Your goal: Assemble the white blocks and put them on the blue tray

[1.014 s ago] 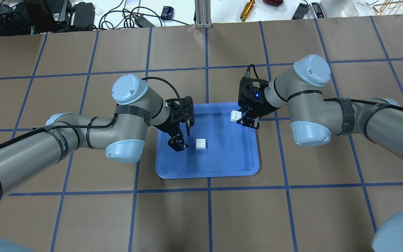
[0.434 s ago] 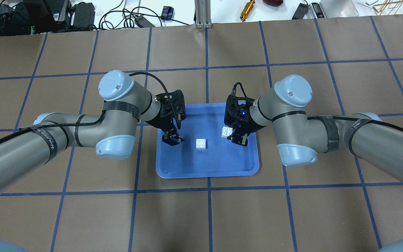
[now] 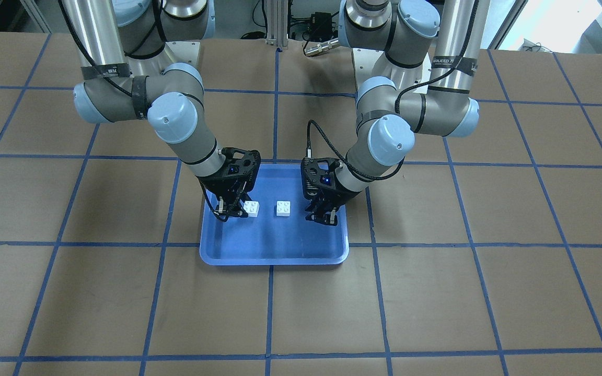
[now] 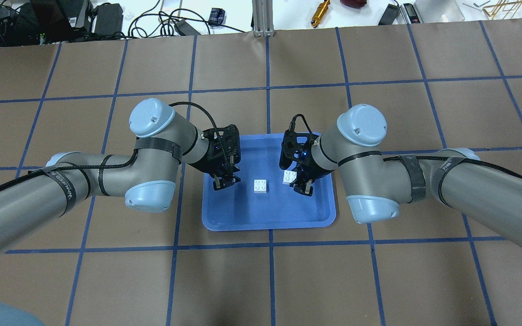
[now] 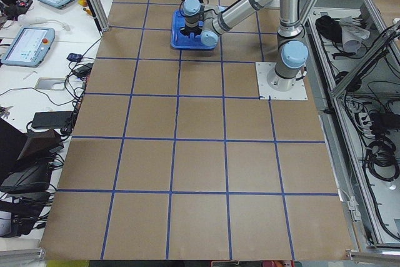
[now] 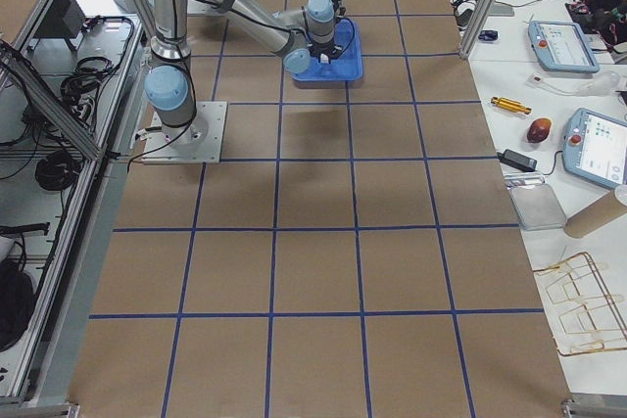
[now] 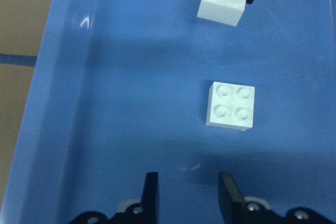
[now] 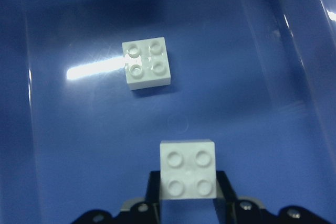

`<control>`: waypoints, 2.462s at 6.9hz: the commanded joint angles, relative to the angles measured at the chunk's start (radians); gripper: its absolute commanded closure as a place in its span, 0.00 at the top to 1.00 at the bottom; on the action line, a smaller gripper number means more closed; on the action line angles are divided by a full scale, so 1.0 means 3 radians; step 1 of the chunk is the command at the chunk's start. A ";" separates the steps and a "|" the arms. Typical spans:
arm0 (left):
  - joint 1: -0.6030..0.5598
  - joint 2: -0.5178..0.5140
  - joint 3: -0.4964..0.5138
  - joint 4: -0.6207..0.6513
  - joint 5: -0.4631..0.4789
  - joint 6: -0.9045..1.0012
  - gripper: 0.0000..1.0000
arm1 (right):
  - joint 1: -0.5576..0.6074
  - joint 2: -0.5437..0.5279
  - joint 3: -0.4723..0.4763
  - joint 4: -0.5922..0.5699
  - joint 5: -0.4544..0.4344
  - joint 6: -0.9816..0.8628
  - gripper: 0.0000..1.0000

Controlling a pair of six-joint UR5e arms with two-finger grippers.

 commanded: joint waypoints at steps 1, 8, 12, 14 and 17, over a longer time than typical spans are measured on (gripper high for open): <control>0.0013 -0.0011 -0.0009 0.0019 -0.0009 0.0026 0.22 | 0.0015 0.0026 0.0001 -0.0032 0.0008 0.0022 0.00; 0.0044 -0.0016 -0.0019 0.0019 -0.0229 0.0005 0.11 | 0.0215 0.0129 -0.0066 -0.0037 -0.0094 0.0135 0.00; 0.0080 -0.0052 -0.0126 0.0004 -0.0592 0.0036 0.07 | 0.0230 0.0190 -0.0127 -0.0012 -0.0089 0.0176 0.00; 0.0080 -0.0108 -0.0147 0.0039 -0.0628 0.0056 0.07 | 0.0235 0.0210 -0.0158 0.0009 -0.0089 0.0272 0.00; 0.0080 -0.0205 -0.0152 0.0162 -0.0633 0.0061 0.07 | 0.0368 0.0267 -0.0173 -0.0017 -0.0109 0.0349 0.00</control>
